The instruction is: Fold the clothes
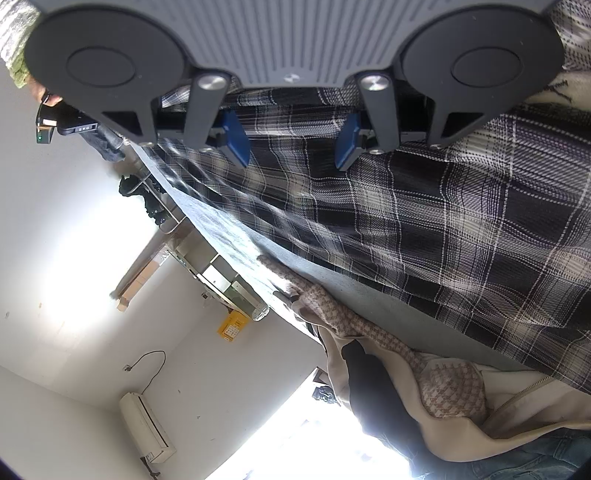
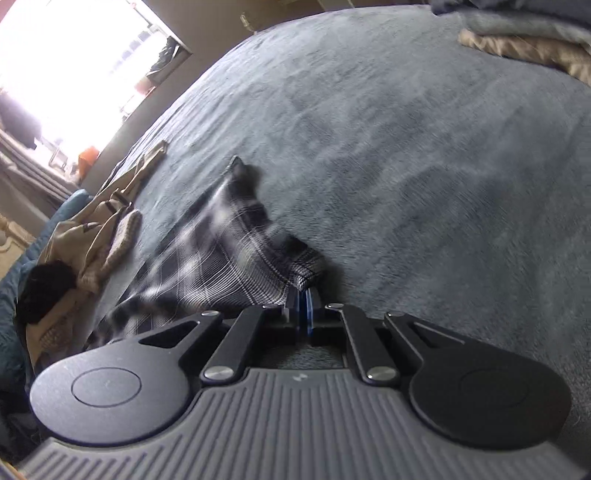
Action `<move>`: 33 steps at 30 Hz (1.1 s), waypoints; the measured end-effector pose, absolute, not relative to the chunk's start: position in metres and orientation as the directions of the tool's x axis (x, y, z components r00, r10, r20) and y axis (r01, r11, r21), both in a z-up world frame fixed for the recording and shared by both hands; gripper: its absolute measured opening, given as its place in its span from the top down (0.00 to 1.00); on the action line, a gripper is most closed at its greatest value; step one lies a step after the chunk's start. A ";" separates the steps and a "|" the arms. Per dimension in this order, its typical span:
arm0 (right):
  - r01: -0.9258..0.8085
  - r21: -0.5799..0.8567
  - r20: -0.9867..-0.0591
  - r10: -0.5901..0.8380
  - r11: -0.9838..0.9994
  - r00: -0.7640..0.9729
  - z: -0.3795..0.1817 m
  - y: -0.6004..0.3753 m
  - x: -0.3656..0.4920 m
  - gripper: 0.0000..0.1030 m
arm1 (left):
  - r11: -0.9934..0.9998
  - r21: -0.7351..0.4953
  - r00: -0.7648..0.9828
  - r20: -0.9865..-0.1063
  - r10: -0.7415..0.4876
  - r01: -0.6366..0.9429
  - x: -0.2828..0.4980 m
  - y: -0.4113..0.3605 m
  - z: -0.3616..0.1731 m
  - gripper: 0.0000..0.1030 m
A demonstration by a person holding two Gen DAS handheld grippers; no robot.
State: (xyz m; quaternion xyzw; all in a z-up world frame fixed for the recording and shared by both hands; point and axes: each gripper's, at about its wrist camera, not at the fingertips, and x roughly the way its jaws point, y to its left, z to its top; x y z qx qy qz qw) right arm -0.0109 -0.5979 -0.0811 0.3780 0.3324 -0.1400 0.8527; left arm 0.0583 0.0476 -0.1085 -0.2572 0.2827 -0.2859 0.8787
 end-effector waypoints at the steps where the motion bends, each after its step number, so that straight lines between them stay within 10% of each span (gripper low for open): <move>1: 0.503 0.547 -0.675 -0.003 0.668 0.738 -0.081 -0.601 -0.012 0.96 | 0.704 -0.614 0.677 -0.350 -0.648 0.357 0.058 0.048 -0.109 0.49; 6: 0.606 0.478 -0.675 -0.175 0.636 0.717 -0.067 -0.625 -0.018 0.93 | 0.702 -0.616 0.676 -0.348 -0.649 0.357 0.058 0.047 -0.109 0.49; 13: 0.292 0.470 -0.664 0.116 0.833 0.739 -0.063 -0.571 0.042 0.92 | 0.700 -0.619 0.676 -0.347 -0.650 0.356 0.059 0.048 -0.109 0.49; 21: 0.472 0.253 -0.686 -0.187 0.844 0.703 -0.045 -0.584 0.025 0.90 | 0.752 -0.557 0.690 -0.388 -0.612 0.354 0.037 0.045 -0.068 0.47; 33: -0.331 0.057 -0.643 0.288 0.942 0.710 -0.011 -0.390 -0.004 0.80 | 0.893 -0.287 0.702 -0.552 -0.450 0.347 -0.023 0.042 -0.012 0.47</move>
